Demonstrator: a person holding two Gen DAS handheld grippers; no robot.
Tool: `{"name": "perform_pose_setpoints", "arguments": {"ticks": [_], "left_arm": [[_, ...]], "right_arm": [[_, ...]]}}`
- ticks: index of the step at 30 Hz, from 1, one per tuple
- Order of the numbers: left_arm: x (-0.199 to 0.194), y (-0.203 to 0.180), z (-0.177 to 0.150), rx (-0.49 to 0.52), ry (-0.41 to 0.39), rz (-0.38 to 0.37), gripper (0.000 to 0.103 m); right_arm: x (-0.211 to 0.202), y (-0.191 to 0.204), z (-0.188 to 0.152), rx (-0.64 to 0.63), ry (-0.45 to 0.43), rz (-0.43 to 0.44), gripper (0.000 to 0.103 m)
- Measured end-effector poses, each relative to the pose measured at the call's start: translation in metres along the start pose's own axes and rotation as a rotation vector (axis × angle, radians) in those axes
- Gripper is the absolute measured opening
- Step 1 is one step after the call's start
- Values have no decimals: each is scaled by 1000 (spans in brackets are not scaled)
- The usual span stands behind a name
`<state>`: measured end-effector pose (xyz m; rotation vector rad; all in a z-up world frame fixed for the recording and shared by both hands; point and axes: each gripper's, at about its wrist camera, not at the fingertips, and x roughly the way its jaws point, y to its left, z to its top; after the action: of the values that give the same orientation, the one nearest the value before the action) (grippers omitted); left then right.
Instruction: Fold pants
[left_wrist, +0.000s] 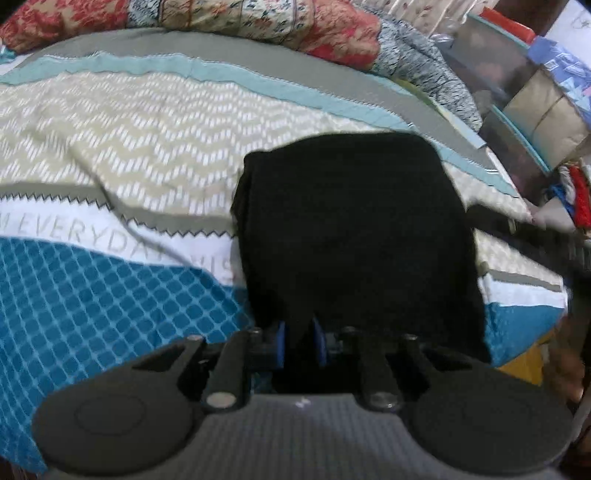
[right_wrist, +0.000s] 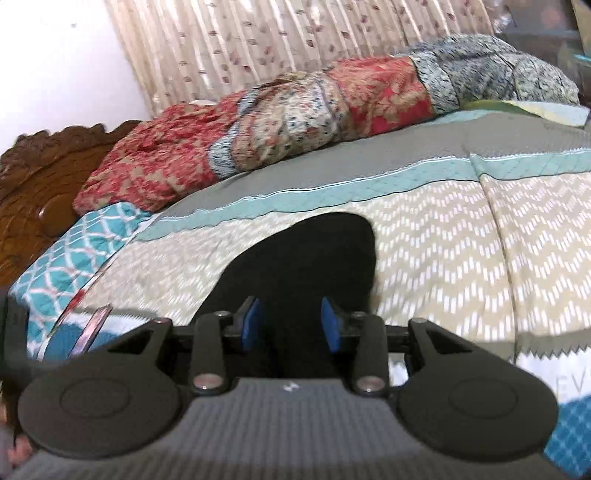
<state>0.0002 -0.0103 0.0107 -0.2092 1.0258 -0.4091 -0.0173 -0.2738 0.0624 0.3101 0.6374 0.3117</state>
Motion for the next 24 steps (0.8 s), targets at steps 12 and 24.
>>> {"name": "perform_pose_setpoints", "arguments": {"ticks": [12,24], "left_arm": [[7,-22,-6,146,-30,87,19],[-17,3,48,-40,-130,-50,87]], "right_arm": [[111,-30,25,38,226,-117,53],[57,-27,27,51,65,-70,54]]}}
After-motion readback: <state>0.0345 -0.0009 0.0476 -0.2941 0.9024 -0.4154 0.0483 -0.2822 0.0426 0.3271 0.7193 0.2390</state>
